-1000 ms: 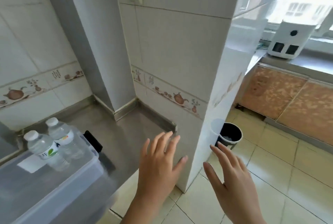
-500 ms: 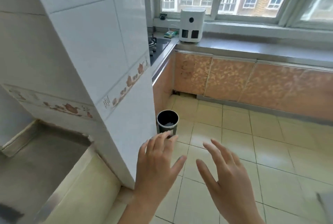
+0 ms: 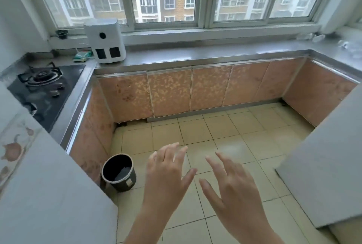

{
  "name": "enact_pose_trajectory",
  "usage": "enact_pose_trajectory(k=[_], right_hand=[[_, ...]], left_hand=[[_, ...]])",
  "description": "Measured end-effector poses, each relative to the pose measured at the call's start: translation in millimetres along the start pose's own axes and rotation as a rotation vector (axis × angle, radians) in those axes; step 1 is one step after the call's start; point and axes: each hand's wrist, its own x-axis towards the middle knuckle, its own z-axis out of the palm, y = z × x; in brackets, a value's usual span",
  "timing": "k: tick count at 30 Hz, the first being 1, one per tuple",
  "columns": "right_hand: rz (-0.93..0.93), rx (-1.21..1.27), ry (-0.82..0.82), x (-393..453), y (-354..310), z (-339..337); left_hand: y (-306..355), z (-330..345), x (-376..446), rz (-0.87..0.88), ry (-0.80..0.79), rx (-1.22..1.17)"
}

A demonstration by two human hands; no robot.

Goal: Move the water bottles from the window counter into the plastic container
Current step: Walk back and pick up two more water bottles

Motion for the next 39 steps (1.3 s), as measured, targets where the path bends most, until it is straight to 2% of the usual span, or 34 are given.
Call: enact_pose_trajectory(k=[8, 13, 19, 27, 39], right_hand=[[0.304, -0.123, -0.001, 75, 63, 10], [0.427, -0.153, 0.000, 129, 127, 25], [0.462, -0.141, 0.037, 217, 222, 39], [0.449, -0.111, 0.055, 334, 347, 22], [0.601, -0.164, 0.084, 486, 513, 32]], left_hand=[[29, 51, 119, 0.248, -0.074, -0.053], [61, 99, 194, 0.338, -0.074, -0.094], [111, 153, 303, 0.362, -0.048, -0.094], [189, 195, 450, 0.373, 0.000, -0.059], [292, 312, 653, 0.484, -0.046, -0.093]])
